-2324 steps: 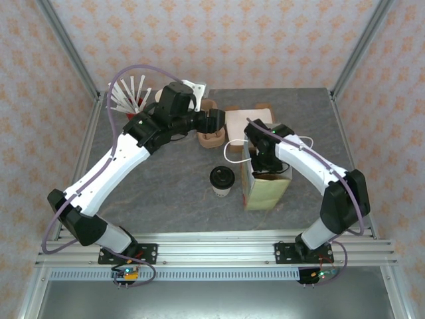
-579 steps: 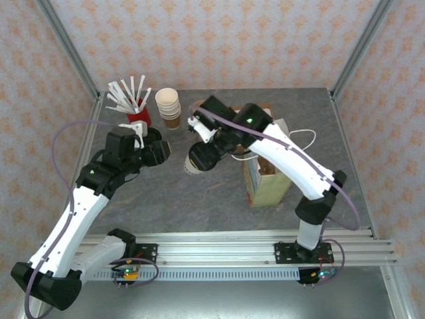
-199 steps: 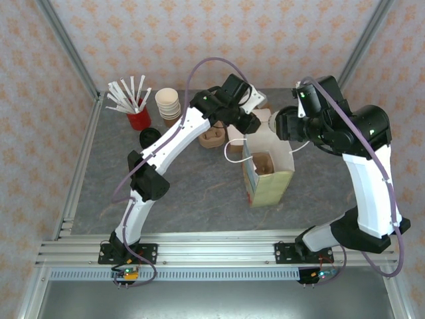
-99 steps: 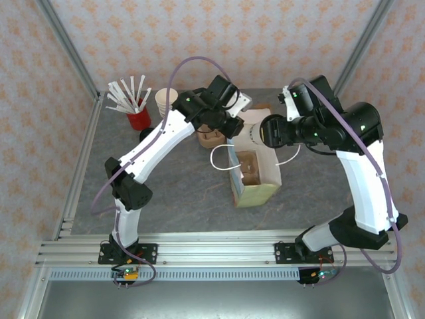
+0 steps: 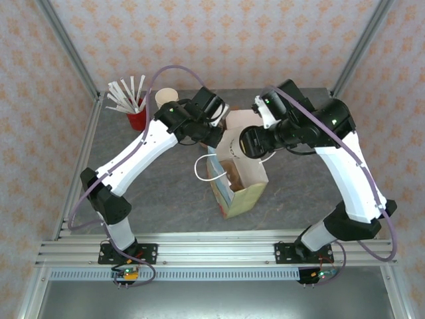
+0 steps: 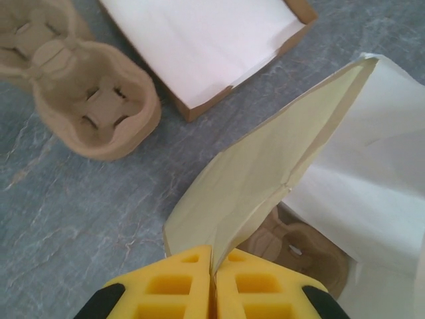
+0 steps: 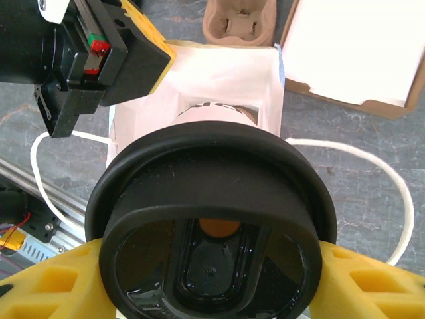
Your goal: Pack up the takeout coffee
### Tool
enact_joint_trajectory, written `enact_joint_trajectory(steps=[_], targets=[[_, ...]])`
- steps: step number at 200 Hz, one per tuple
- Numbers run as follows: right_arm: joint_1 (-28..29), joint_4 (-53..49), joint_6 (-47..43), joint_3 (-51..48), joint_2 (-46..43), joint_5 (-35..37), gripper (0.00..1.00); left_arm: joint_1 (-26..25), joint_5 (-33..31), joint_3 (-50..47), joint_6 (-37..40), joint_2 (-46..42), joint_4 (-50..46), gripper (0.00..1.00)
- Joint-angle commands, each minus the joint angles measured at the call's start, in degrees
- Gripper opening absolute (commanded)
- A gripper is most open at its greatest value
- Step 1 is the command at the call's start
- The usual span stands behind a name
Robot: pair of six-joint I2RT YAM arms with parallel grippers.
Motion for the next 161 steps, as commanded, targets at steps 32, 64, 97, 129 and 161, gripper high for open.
enact_joint_trajectory(steps=[32, 64, 97, 129, 161], targets=[[1.9, -0.8, -0.4, -1.1, 2.4, 0.3, 0.45, 0.7, -5.3, -3.7, -5.3, -2.6, 1.9, 0.14], [3.5, -1.4, 0.1, -1.6, 4.0, 1.2, 0.45, 0.7, -4.7, -5.1, -5.9, -3.7, 3.7, 0.29], [5.4, -2.7, 1.1, -1.3, 5.5, 3.3, 0.45, 1.0, -4.8, -5.1, -6.1, -4.6, 4.5, 0.38], [6.8, -3.8, 2.6, -1.8, 6.1, 4.8, 0.44, 2.4, -4.4, -5.4, -6.3, -5.7, 5.8, 0.40], [7.9, -5.3, 3.5, -3.3, 6.8, 6.3, 0.44, 3.9, -2.7, -5.9, -5.9, -6.3, 6.2, 0.40]])
